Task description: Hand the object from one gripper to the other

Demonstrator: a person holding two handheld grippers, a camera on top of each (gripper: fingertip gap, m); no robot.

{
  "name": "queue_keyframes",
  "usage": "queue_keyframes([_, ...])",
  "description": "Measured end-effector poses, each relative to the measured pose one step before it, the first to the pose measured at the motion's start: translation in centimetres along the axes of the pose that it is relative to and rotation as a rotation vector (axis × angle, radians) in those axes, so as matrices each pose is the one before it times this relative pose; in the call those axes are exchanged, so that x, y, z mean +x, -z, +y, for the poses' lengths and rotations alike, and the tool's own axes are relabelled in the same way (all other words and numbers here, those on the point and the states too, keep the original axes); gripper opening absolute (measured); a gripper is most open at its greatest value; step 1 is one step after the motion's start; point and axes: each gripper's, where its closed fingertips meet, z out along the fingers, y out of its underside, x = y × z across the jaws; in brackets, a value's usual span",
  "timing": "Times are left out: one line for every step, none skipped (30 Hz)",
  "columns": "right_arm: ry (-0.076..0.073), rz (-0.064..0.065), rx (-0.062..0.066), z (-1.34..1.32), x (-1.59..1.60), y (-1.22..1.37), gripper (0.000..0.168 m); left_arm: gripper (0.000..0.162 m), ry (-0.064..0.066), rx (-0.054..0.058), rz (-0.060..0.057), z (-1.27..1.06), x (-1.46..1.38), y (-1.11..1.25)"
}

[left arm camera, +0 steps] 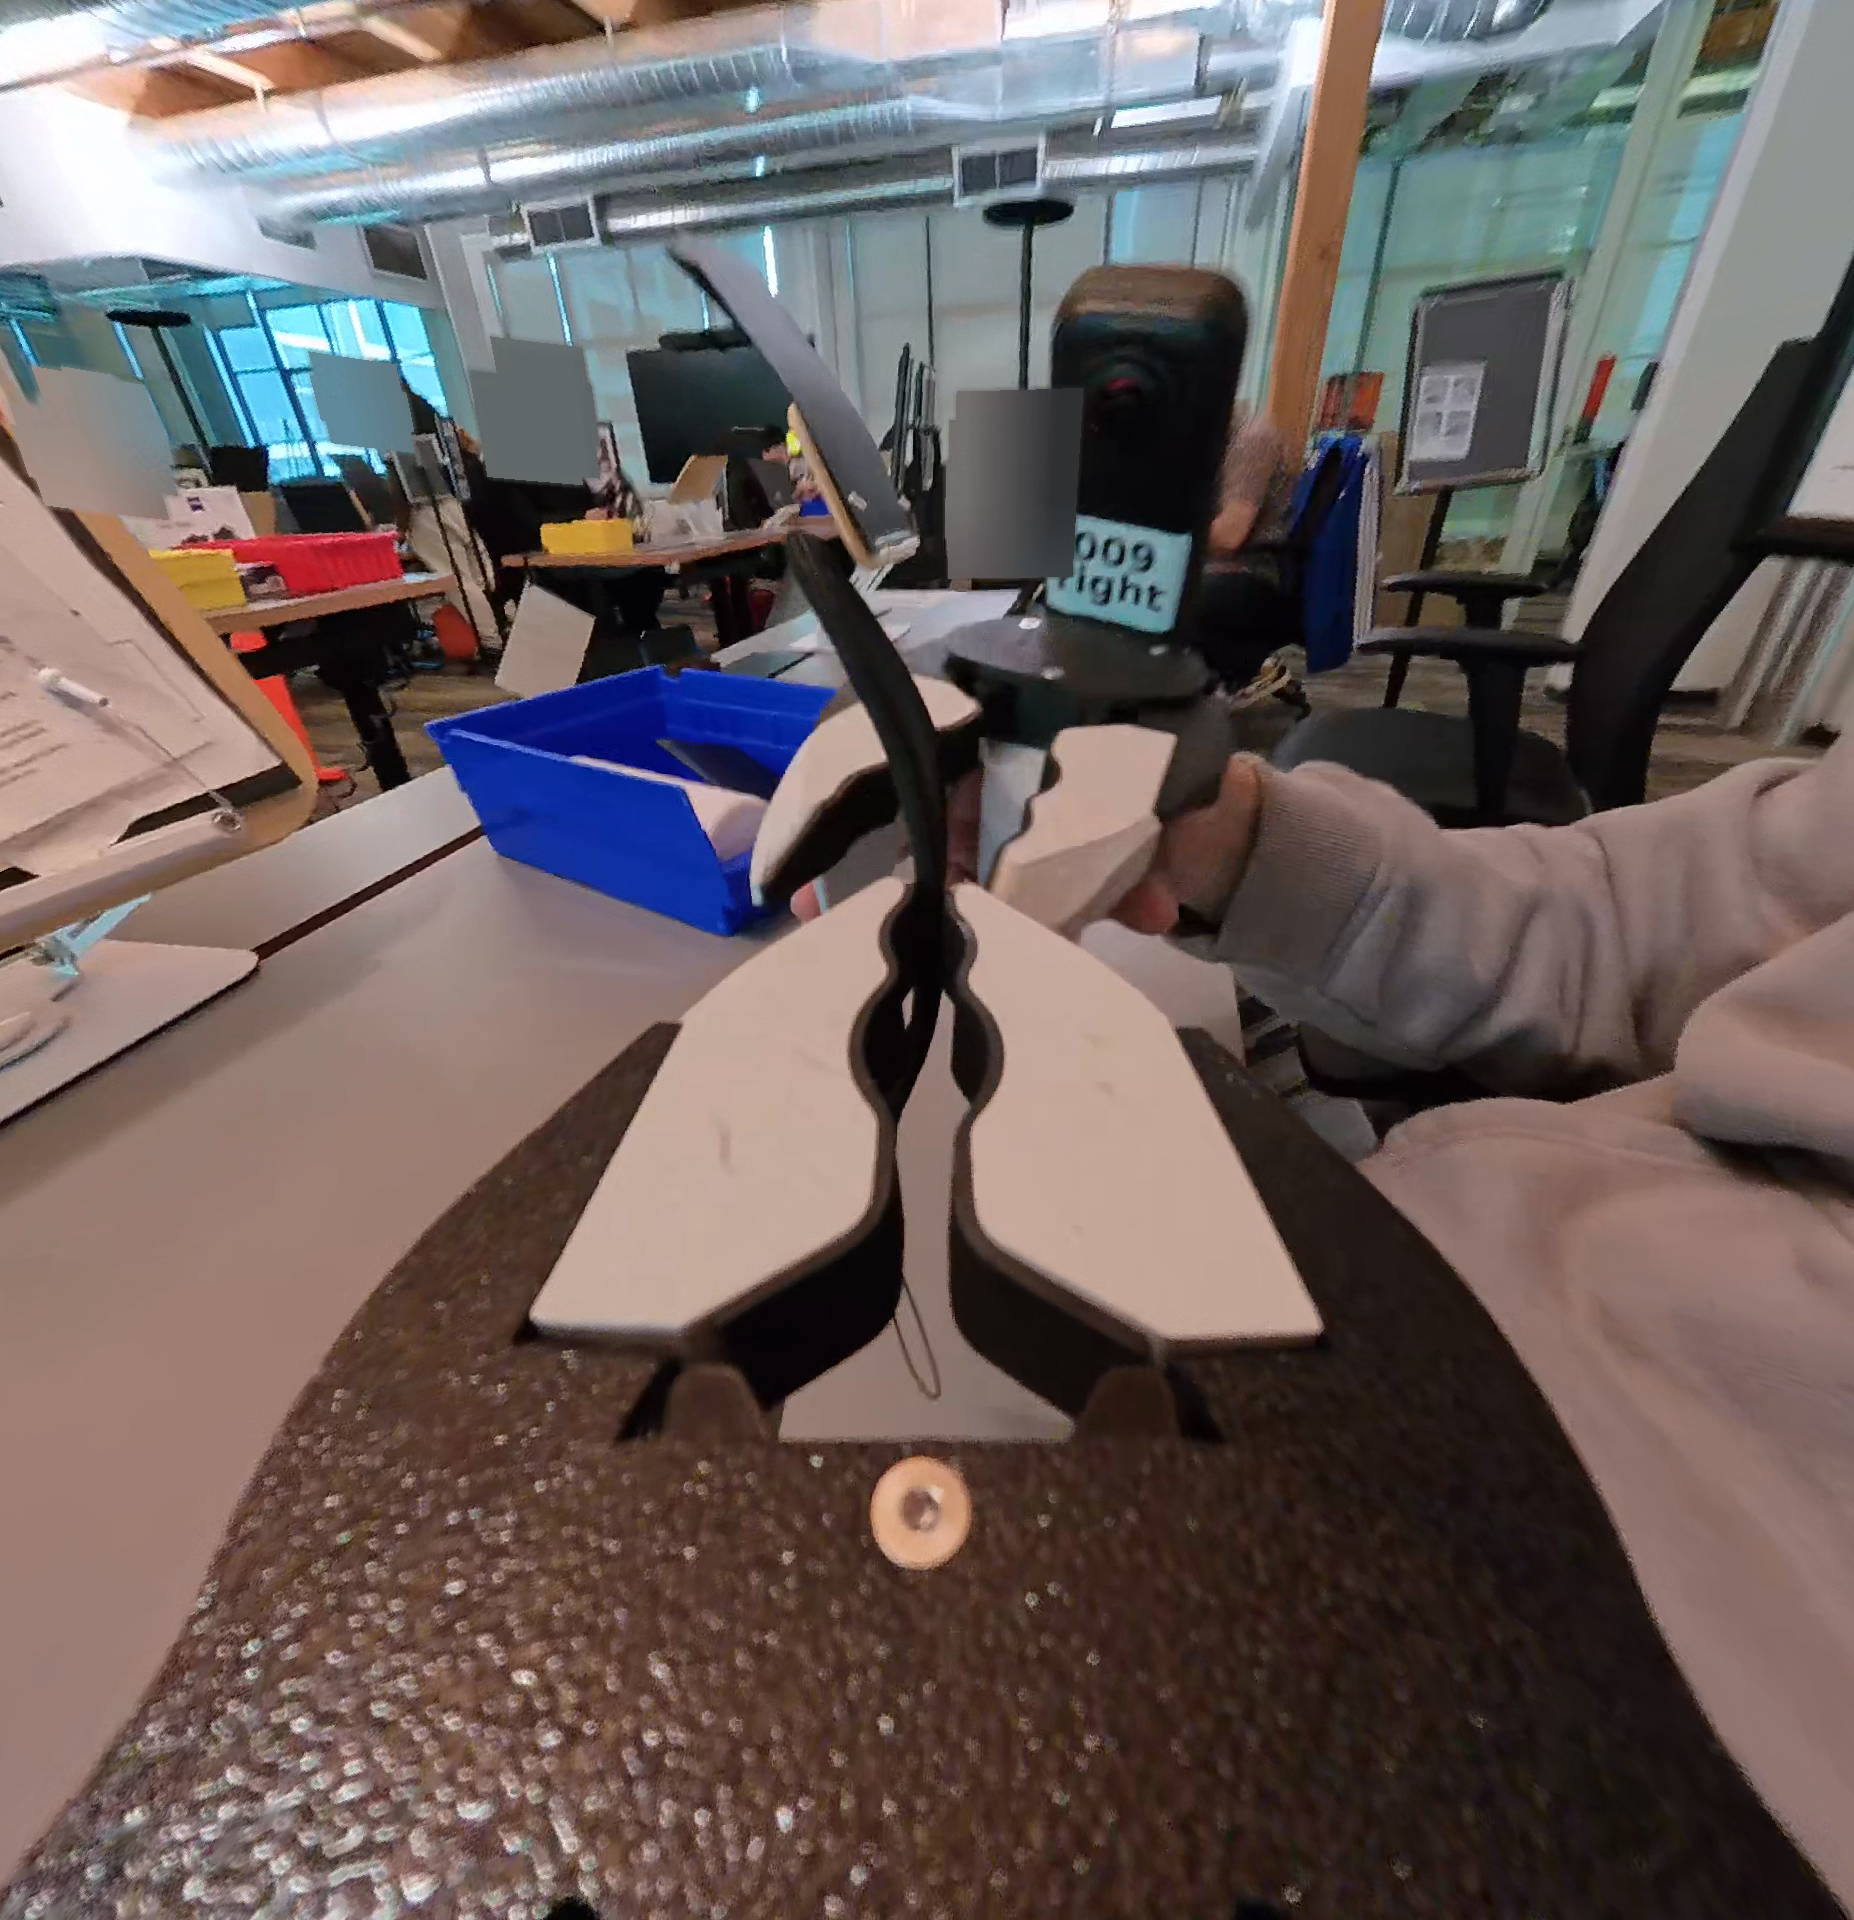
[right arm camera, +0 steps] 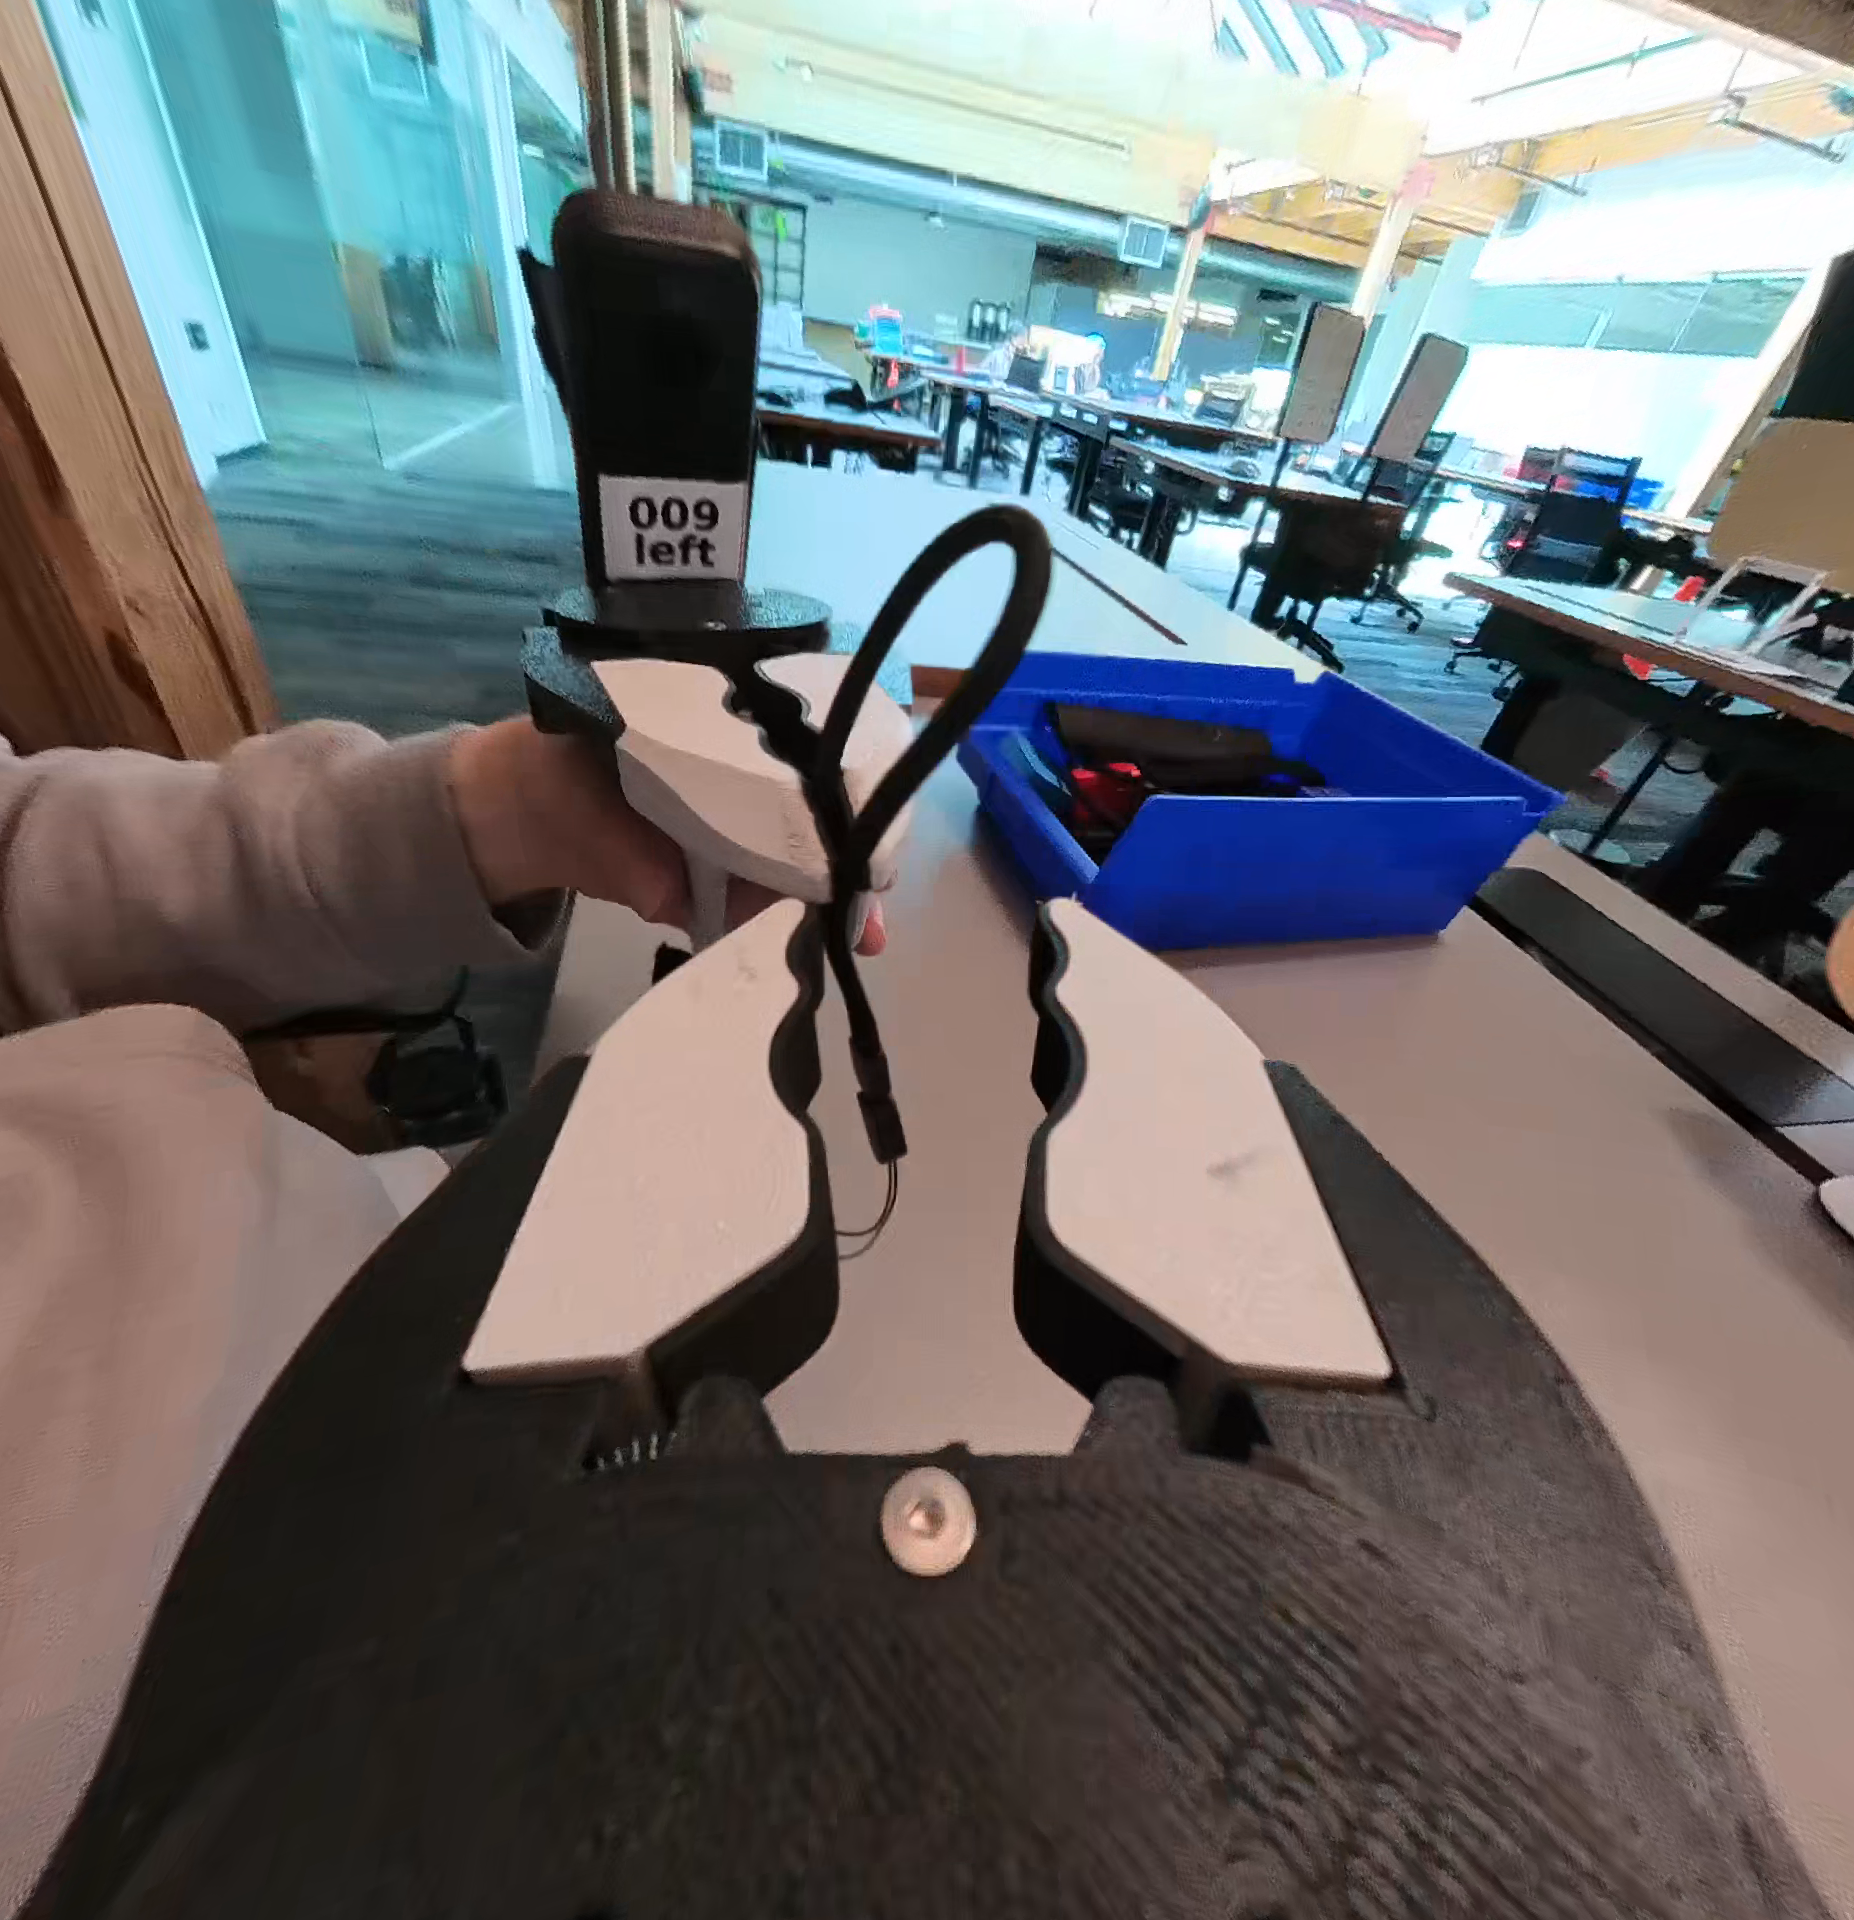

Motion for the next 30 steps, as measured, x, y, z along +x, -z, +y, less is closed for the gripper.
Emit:
queue_keyframes([-0.0054,-0.0093,0.0094,-0.108,-0.095,0.161,0.036,0.002,0.0092,0.0070,0.0141,-0.081,0.155,0.002])
queue_keyframes([0.0063,-0.0171,0.0018,-0.038,-0.314,0.047,0.033,0.002,0.0028,-0.0011,0.0144,0.007,0.160,-0.008])
queue_keyframes([0.0126,-0.0129,-0.0006,-0.070,-0.279,0.006,0.031,0.002,-0.0066,0.0016,0.0119,-0.022,0.165,0.009])
queue_keyframes([0.0149,-0.0059,-0.0036,-0.084,-0.153,0.007,0.031,0.002,-0.0100,0.0037,0.0093,-0.055,0.163,0.044])
queue_keyframes([0.0132,-0.0044,-0.0042,-0.082,-0.101,0.030,0.032,0.002,-0.0065,0.0022,0.0094,-0.044,0.148,0.050])
queue_keyframes([0.0078,-0.0025,0.0024,-0.148,-0.046,0.092,0.032,0.002,-0.0016,0.0002,0.0034,-0.048,0.058,0.078])
queue_keyframes([0.0012,-0.0048,0.0127,-0.225,-0.049,0.196,0.032,0.002,0.0007,0.0012,-0.0059,-0.048,-0.115,0.092])
queue_keyframes([-0.0052,-0.0092,0.0183,-0.276,-0.044,0.256,0.030,0.002,0.0019,0.0024,-0.0052,-0.043,-0.123,0.097])
queue_keyframes([-0.0111,-0.0048,0.0194,-0.290,0.068,0.269,0.029,0.002,0.0027,0.0017,-0.0014,-0.023,-0.075,0.058])
queue_keyframes([-0.0173,0.0011,0.0226,-0.361,0.173,0.228,0.027,0.002,0.0003,-0.0051,-0.0014,0.129,-0.039,-0.011])
queue_keyframes([-0.0235,-0.0021,0.0253,-0.390,0.096,0.148,0.025,0.002,-0.0047,-0.0155,-0.0015,0.308,-0.015,-0.082])
queue_keyframes([-0.0271,-0.0093,0.0222,-0.336,-0.057,0.040,0.023,0.002,-0.0072,-0.0186,0.0011,0.367,0.063,-0.177])
queue_keyframes([-0.0235,-0.0101,0.0123,-0.157,-0.118,-0.060,0.022,0.002,-0.0065,-0.0120,0.0024,0.273,0.113,-0.219])
queue_keyframes([-0.0108,0.0012,-0.0025,0.085,0.001,-0.117,0.017,0.002,-0.0051,-0.0048,0.0049,0.136,0.155,-0.241])
queue_keyframes([0.0052,0.0135,-0.0141,0.241,0.167,-0.116,0.009,0.002,-0.0034,-0.0051,0.0060,0.109,0.165,-0.233])
queue_keyframes([0.0111,0.0130,-0.0155,0.221,0.172,-0.088,0.005,0.002,-0.0040,-0.0113,0.0005,0.208,0.074,-0.205])
queue_keyframes([0.0103,-0.0033,-0.0104,0.111,-0.055,-0.077,0.004,0.002,-0.0068,-0.0127,-0.0041,0.273,-0.015,-0.158])
queue_keyframes([0.0054,-0.0150,0.0001,-0.052,-0.281,-0.062,0.004,0.002,-0.0034,-0.0095,-0.0043,0.245,-0.036,-0.103])
queue_keyframes([0.0009,-0.0081,0.0071,-0.138,-0.254,-0.096,0.003,0.002,0.0034,-0.0032,-0.0025,0.120,-0.030,-0.084])
queue_keyframes([0.0013,0.0055,0.0038,-0.046,-0.105,-0.174,0.003,0.002,0.0063,0.0024,0.0021,-0.021,0.031,-0.084])
queue_keyframes([0.0095,0.0116,-0.0073,0.115,-0.026,-0.214,0.004,0.002,0.0032,-0.0032,0.0061,0.027,0.104,-0.081])
queue_keyframes([0.0211,0.0095,-0.0214,0.315,-0.041,-0.239,0.003,0.002,-0.0039,-0.0112,0.0026,0.152,0.087,-0.104])
queue_keyframes([0.0260,0.0000,-0.0261,0.377,-0.155,-0.214,0.004,0.002,-0.0102,-0.0158,-0.0018,0.271,0.042,-0.110])
queue_keyframes([0.0251,-0.0030,-0.0223,0.339,-0.166,-0.153,0.003,0.002,-0.0102,-0.0147,-0.0023,0.275,0.021,-0.095])
queue_keyframes([0.0229,0.0026,-0.0119,0.182,-0.081,-0.100,0.002,0.002,-0.0037,-0.0088,-0.0023,0.168,-0.007,-0.075])
queue_keyframes([0.0151,0.0001,-0.0064,0.098,-0.077,-0.048,0.003,0.002,0.0026,-0.0050,-0.0002,0.071,-0.012,-0.037])
queue_keyframes([0.0080,-0.0050,-0.0058,0.067,-0.119,-0.010,0.003,0.003,0.0040,-0.0045,0.0013,0.038,-0.001,-0.022])
queue_keyframes([0.0063,-0.0033,-0.0052,0.052,-0.066,0.037,0.003,0.003,0.0012,-0.0040,-0.0006,0.060,-0.027,-0.013])
queue_keyframes([0.0032,-0.0019,-0.0076,0.094,-0.021,0.045,0.004,0.003,-0.0013,-0.0037,-0.0010,0.096,-0.025,0.008])
queue_keyframes([-0.0040,-0.0102,-0.0136,0.191,-0.112,0.019,0.005,0.003,0.0012,-0.0060,-0.0011,0.137,-0.042,0.002])
